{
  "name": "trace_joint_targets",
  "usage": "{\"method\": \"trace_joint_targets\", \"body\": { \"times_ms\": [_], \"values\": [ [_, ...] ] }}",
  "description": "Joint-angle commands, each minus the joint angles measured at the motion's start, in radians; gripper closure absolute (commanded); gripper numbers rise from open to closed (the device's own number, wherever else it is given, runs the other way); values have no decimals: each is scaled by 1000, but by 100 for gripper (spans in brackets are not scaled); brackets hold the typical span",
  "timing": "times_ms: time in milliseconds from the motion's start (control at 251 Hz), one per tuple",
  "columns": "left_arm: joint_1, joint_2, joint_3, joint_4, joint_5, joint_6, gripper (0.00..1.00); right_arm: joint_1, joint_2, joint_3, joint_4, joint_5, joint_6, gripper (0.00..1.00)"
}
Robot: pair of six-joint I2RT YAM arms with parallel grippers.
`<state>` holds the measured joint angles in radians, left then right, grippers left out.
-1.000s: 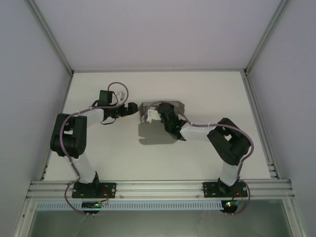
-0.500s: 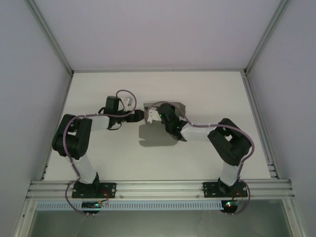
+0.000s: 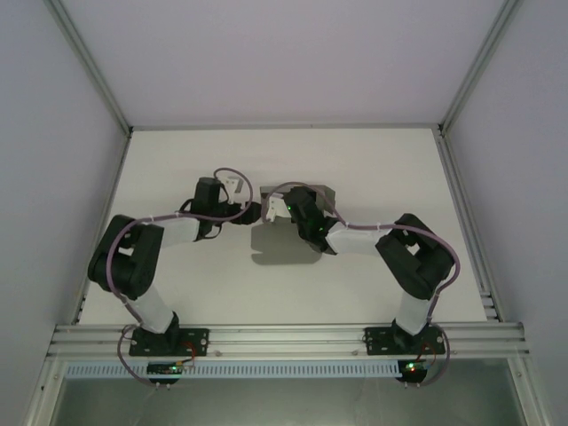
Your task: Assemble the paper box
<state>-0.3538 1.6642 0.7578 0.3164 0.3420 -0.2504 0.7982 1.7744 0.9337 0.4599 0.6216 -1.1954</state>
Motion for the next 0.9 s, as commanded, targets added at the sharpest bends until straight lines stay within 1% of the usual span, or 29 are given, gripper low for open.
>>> {"method": "trace_joint_targets", "body": {
  "times_ms": [0, 84, 132, 172, 223, 331, 435, 702, 894],
  "values": [
    [-8, -54, -17, 21, -28, 41, 13, -2, -19, -3, -8, 13, 19, 100],
    [-8, -56, -26, 35, -8, 67, 22, -2, -20, -1, -5, 18, 12, 100],
    [-8, -55, -25, 33, 7, 78, 25, -3, -17, -1, -2, 24, 12, 100],
    [-8, -56, -26, 36, 30, 88, 30, -2, -17, 0, -1, 27, 12, 100],
    [-8, -60, -34, 58, 67, 92, 32, -2, -18, -1, -1, 29, 11, 100],
    [-8, -60, -61, 128, 159, 107, 33, -2, -20, 0, 0, 33, 12, 100],
    [-10, -37, -43, 121, 207, 120, 34, -3, -19, 2, -12, 32, 18, 100],
    [-31, 10, -11, 150, 126, 132, 35, 2, -22, 6, -40, 20, 53, 100],
    [-63, 39, -8, 218, 57, 127, 36, 8, -20, 4, -71, 8, 83, 100]
  ]
}}
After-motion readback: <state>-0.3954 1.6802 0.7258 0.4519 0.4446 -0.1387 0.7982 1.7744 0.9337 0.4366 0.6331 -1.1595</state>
